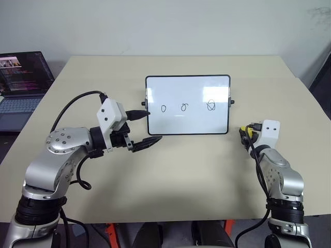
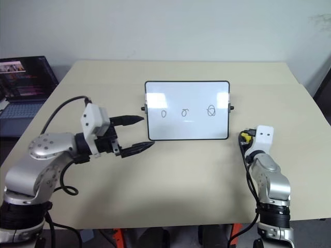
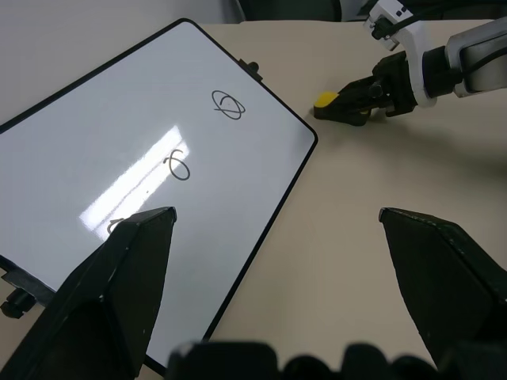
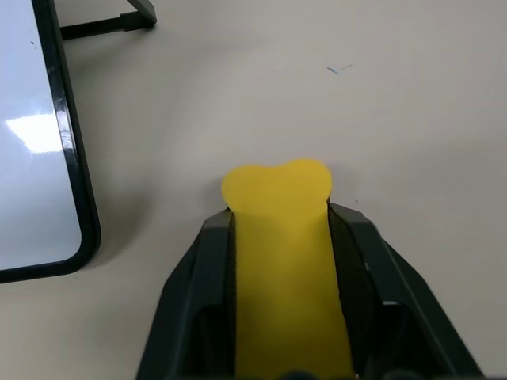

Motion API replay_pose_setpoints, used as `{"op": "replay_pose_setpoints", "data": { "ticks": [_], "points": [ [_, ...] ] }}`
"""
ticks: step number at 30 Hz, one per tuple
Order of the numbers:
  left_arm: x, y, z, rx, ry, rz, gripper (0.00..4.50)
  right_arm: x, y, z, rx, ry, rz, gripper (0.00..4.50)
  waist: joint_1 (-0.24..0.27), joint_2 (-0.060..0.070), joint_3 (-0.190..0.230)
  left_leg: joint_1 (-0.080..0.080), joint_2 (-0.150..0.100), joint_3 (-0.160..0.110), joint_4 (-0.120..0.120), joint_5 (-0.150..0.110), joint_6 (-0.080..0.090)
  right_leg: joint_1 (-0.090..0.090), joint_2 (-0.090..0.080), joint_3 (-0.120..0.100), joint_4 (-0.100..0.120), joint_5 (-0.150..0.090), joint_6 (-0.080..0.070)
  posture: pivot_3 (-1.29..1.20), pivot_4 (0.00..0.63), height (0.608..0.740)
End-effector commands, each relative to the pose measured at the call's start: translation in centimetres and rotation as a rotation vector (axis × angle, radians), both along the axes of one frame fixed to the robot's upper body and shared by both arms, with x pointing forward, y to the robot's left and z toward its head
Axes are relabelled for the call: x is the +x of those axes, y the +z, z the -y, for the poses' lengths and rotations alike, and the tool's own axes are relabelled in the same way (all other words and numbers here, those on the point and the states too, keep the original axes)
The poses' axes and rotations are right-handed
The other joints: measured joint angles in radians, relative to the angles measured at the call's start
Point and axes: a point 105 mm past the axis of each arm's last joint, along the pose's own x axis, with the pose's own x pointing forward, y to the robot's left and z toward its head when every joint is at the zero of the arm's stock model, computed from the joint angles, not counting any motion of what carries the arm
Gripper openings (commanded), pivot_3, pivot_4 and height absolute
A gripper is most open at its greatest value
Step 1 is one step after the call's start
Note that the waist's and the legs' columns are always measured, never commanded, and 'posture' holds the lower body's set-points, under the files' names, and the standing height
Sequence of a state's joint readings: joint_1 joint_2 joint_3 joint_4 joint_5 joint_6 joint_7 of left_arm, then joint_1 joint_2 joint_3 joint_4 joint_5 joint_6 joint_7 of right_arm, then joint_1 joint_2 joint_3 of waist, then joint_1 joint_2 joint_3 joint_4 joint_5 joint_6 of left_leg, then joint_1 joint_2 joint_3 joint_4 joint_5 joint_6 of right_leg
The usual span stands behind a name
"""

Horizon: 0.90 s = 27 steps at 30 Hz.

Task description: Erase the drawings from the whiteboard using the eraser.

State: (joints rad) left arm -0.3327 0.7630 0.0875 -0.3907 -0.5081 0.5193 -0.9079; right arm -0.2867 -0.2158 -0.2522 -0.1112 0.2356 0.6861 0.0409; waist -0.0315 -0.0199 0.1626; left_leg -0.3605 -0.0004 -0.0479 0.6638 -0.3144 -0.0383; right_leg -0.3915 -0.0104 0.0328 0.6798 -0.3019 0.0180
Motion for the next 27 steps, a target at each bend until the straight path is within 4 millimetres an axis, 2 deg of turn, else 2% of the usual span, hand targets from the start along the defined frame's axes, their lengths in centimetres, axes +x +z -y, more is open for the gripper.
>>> {"op": "replay_pose_setpoints", "data": {
  "ticks": [1,11,20,27],
  "points": [
    [-0.1,1.4,-0.2,0.010,-0.002,0.061,4.50,0.2,0.9,0.0,0.005,-0.002,0.036,1.23,0.000,0.000,0.000,0.000,0.000,0.000,0.000,0.000,0.000,0.000,0.000,0.000,0.000,0.000,0.000,0.00,0.150,0.740],
    [0.1,1.6,-0.3,0.013,0.003,0.071,4.50,0.4,1.3,0.1,-0.004,-0.005,0.040,1.23,0.000,0.000,0.000,0.000,0.000,0.000,0.000,0.000,0.000,0.000,0.000,0.000,0.000,0.000,0.000,0.00,0.150,0.740],
    [0.1,1.9,-0.5,0.010,0.004,0.077,4.50,1.5,4.7,-0.9,-0.099,0.092,0.155,1.23,-0.001,0.000,0.000,0.000,0.000,0.000,0.000,0.000,0.000,0.000,0.000,0.000,0.000,0.000,0.000,0.00,0.150,0.740],
    [0.0,1.8,-0.5,0.007,0.005,0.075,4.50,2.6,8.2,-2.6,-0.150,0.179,0.263,1.23,-0.001,0.000,0.000,-0.001,0.000,0.000,0.000,0.000,0.000,-0.002,0.000,0.000,0.000,0.000,0.000,0.00,0.150,0.740]
  ]
}}
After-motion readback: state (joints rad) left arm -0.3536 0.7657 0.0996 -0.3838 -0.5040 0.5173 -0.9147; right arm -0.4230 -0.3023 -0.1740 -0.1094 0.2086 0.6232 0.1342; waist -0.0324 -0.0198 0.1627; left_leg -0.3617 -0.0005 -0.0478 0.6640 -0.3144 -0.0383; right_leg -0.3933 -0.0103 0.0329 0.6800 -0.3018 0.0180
